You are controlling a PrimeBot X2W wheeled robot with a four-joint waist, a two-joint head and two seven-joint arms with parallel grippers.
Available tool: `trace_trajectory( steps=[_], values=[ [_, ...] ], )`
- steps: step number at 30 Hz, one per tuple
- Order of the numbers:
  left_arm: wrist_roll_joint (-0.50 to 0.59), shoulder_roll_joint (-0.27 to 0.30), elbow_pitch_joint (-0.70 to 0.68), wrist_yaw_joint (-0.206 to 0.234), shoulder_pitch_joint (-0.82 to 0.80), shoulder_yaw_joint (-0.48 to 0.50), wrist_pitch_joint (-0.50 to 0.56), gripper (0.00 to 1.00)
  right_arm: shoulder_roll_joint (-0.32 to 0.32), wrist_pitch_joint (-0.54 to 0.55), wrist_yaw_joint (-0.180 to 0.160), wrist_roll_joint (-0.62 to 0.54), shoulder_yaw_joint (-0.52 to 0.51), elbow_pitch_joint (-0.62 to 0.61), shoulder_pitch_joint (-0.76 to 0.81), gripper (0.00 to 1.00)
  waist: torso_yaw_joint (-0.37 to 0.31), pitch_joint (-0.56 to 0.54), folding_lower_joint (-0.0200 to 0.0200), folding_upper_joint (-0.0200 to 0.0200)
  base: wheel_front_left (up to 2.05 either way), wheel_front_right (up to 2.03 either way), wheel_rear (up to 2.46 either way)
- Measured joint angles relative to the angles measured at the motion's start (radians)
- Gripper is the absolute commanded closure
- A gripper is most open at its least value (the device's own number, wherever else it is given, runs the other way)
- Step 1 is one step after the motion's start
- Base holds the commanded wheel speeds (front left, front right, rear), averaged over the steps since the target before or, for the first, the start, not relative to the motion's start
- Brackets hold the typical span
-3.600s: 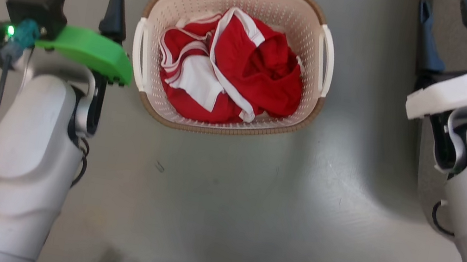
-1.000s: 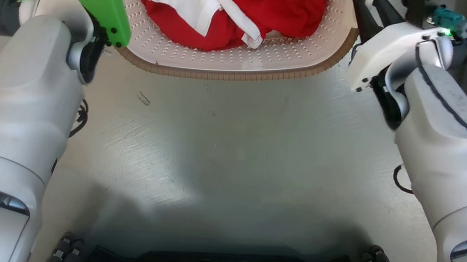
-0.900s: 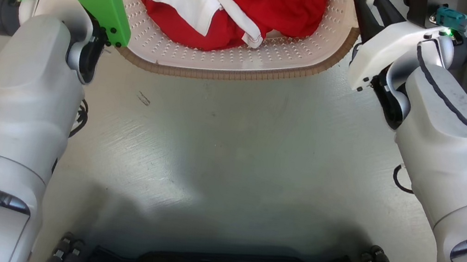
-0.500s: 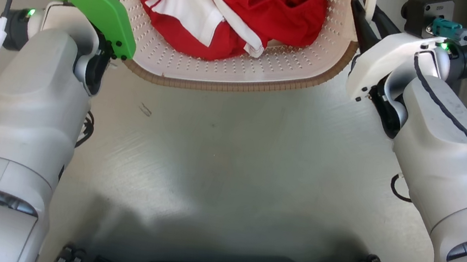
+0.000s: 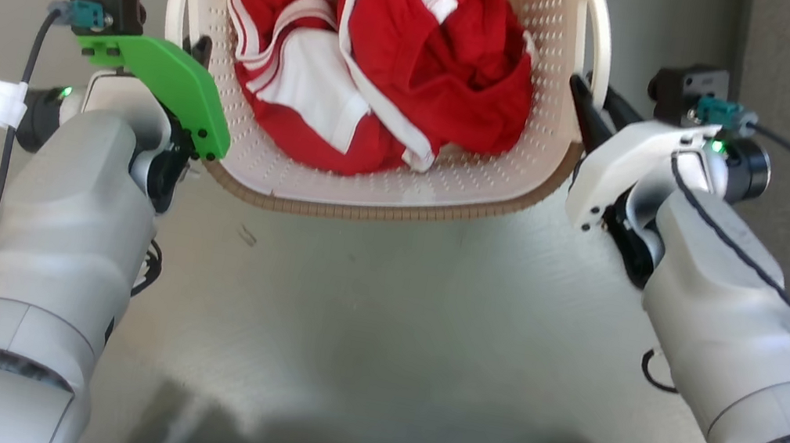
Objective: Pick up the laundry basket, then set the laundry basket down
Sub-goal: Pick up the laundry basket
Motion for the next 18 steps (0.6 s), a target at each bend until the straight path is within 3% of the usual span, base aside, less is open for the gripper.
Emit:
trace_trajectory(
  steps=[18],
  values=[
    [-0.032, -0.008, 0.034, -0.012, 0.101, 0.002, 0.113, 1.0, 0.01, 0.124, 0.0, 0.127, 0.068, 0.007, 0.132, 1.0, -0.015, -0.209, 0.0, 0.0, 0.0, 0.0, 0.0]
  ],
)
